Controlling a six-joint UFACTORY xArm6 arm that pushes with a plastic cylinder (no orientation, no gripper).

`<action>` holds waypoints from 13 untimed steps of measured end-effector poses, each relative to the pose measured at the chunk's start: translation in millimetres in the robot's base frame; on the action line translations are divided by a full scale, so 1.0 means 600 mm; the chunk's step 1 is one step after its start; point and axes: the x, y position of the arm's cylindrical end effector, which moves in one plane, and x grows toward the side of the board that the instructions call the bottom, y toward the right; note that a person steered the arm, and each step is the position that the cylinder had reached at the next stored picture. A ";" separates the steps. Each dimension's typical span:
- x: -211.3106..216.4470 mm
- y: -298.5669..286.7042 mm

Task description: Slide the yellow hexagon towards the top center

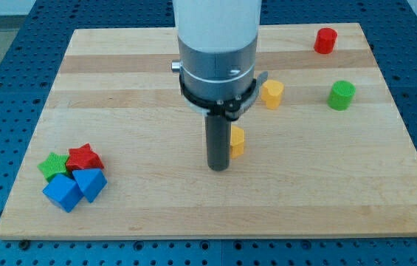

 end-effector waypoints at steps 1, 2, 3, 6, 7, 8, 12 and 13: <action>-0.066 0.000; -0.150 0.003; -0.197 0.003; 0.050 -0.155; 0.024 -0.065; 0.001 0.049; 0.000 0.145; 0.000 0.059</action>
